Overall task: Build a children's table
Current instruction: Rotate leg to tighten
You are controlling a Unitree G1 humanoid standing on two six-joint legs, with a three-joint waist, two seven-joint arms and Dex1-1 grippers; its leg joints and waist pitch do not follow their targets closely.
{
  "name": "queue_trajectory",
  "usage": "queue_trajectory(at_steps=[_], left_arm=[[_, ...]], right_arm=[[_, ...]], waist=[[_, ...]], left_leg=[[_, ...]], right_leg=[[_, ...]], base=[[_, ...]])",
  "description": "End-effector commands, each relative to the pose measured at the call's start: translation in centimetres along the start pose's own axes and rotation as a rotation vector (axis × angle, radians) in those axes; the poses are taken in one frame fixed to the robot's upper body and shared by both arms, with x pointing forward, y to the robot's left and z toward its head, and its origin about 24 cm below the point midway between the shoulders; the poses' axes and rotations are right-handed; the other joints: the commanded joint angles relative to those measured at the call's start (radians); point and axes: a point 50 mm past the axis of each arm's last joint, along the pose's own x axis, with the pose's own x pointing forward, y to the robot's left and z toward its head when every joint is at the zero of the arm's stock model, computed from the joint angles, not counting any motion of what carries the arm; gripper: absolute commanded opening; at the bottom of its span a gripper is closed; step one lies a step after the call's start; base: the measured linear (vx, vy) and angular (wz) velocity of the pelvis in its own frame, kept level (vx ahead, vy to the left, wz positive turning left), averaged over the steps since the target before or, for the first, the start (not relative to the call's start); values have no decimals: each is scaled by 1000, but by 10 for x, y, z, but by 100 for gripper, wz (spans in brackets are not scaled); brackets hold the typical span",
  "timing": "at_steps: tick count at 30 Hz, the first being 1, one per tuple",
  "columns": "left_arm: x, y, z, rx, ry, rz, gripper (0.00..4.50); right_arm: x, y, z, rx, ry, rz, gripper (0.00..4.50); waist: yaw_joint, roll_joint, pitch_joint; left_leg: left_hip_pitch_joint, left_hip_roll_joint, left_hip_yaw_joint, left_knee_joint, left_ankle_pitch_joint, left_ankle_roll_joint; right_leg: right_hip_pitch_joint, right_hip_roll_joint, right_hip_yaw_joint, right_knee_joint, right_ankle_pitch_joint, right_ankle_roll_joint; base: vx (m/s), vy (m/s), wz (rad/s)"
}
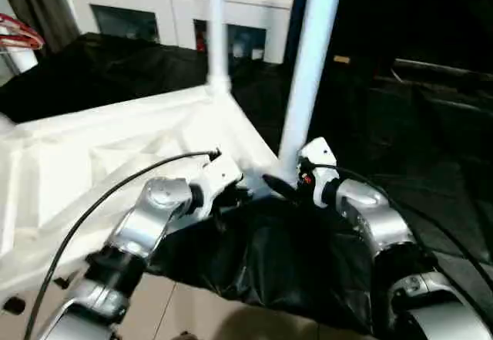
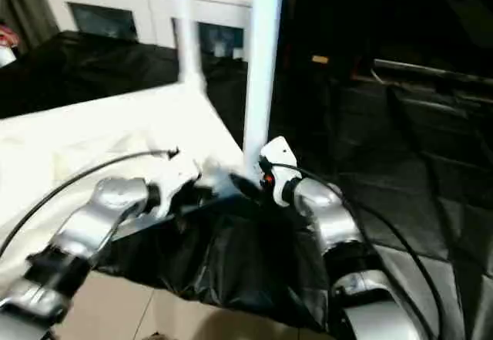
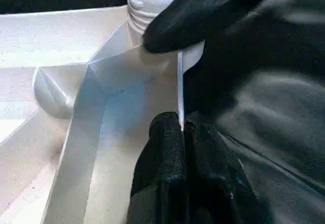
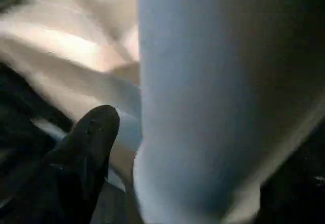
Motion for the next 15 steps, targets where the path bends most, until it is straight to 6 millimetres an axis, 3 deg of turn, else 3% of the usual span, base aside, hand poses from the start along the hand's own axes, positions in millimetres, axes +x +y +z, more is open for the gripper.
queue_trajectory(at_steps=[1, 4, 8, 15], left_arm=[[2, -7, 24, 64, -142, -71, 0], [-8, -12, 18, 74, -122, -136, 0], [-15, -15, 15, 78, -107, -172, 0], [-22, -17, 12, 76, -90, -209, 0]], right_arm=[[-1, 5, 3, -16, -3, 88, 399], [-14, 7, -3, -63, 80, 200, 399], [-21, 7, -4, -61, 98, 257, 399], [-27, 13, -6, -57, 123, 337, 333]], waist=[[0, 0, -75], [0, -3, -74], [0, -3, -72], [-1, -3, -73]], left_leg=[[12, 72, -24, -63, -157, 71], [10, 70, -26, -62, -170, 64], [11, 69, -24, -62, -169, 68], [12, 70, -25, -63, -168, 66]], right_leg=[[52, -111, 77, -74, -244, -153], [55, -114, 75, -78, -288, -146], [49, -110, 75, -81, -308, -140], [50, -109, 76, -77, -282, -155]], base=[[0, 0, 0], [0, 0, 0], [0, 0, 0], [0, 0, 0]])
